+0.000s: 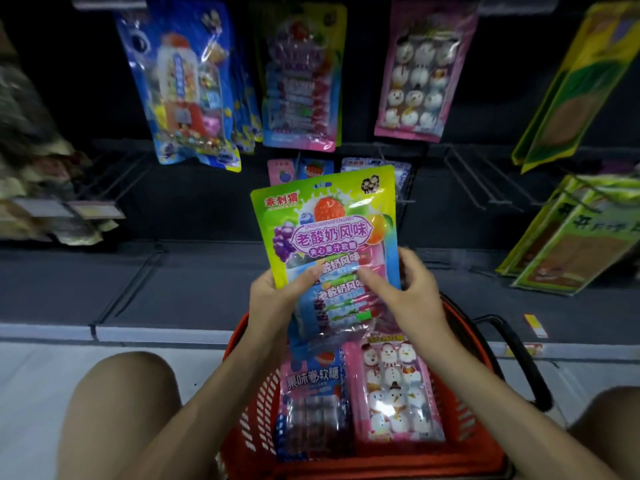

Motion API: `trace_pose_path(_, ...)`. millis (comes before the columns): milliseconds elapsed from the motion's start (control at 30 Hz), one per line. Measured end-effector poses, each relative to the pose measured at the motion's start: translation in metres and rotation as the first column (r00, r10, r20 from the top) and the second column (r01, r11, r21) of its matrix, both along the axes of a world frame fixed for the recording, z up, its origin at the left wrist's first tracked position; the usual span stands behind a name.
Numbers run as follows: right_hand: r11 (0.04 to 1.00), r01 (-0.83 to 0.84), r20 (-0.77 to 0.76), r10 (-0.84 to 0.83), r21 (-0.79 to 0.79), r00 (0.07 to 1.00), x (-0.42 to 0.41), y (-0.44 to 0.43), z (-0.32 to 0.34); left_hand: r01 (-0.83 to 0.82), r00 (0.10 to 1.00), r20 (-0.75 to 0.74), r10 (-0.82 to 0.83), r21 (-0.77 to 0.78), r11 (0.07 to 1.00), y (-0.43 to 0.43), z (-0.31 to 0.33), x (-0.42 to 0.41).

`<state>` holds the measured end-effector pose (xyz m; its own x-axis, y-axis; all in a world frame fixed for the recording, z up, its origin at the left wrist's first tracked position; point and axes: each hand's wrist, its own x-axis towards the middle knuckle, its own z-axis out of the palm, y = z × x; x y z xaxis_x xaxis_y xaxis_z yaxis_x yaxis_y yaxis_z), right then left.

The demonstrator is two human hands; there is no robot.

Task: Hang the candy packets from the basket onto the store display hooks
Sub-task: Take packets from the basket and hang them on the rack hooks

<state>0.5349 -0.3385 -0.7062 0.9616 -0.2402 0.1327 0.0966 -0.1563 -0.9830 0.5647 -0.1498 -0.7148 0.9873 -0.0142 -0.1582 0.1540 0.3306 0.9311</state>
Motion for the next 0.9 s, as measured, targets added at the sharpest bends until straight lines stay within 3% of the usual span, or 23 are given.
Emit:
trace_pose_path(100,0.99,-0.044,-0.002,0.045,0.131,0.999,0.003,0.003,0.007,0.0,0.998,0.055,-0.001,0.015,1.0,-0.001,0.011,0.005)
trace_pose_path(267,0.986,0.017,0.072,-0.03,0.166,0.997,0.011,0.0,0.026,0.037,0.974,0.215,-0.066,0.14,0.989,0.001,0.028,0.01)
trace_pose_path(433,0.987,0.002,0.118,-0.021,0.159,0.993,0.027,0.0,0.043,0.027,0.951,0.297,-0.09,0.208,0.978,0.005,0.039,0.023)
trace_pose_path(600,0.999,0.035,0.215,-0.038,0.016,0.976,0.06,0.013,0.071,-0.054,0.923,0.384,-0.025,0.194,0.979,0.012,0.059,0.056)
trace_pose_path(900,1.0,0.002,0.348,-0.011,0.026,0.938,0.126,0.029,0.118,-0.158,0.833,0.55,0.054,0.144,0.977,0.021,0.095,0.125)
